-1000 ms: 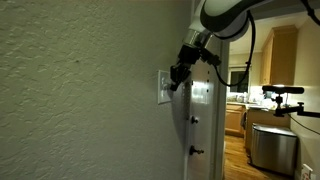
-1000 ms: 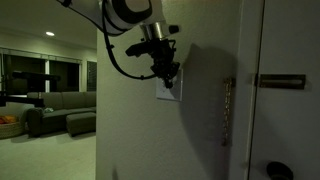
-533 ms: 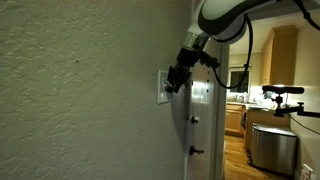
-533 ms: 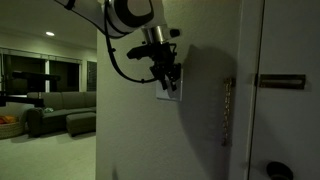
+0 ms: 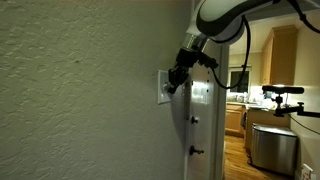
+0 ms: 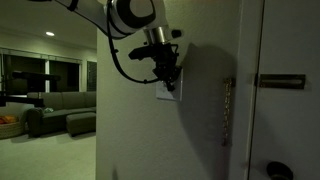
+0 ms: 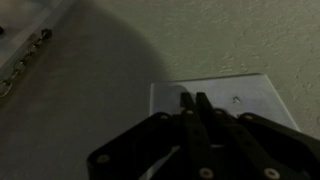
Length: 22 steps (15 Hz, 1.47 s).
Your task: Turn on the right light switch
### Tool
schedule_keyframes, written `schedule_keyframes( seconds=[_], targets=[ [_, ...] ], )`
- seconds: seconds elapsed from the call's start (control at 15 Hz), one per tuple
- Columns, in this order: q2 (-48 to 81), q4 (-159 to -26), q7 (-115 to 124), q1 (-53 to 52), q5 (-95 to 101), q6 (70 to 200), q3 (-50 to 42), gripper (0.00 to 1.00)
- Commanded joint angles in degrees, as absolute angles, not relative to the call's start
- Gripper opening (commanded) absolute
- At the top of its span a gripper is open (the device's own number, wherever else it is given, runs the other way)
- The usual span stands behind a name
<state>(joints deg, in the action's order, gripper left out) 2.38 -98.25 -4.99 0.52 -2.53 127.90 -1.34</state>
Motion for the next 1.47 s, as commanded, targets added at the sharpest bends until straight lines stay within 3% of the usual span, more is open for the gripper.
schedule_keyframes(
  seconds=[0.0,1.33,1.4],
  targets=[
    [2.38,-97.31,-7.0,1.04,-3.16,128.07,-1.32,0.07],
    [-3.32,-101.2,-9.32,0.87,-1.78,127.01,-1.27,0.07],
    [-3.28,-101.47,-9.06,0.88,-1.73,126.64,-1.29,0.21]
  ],
)
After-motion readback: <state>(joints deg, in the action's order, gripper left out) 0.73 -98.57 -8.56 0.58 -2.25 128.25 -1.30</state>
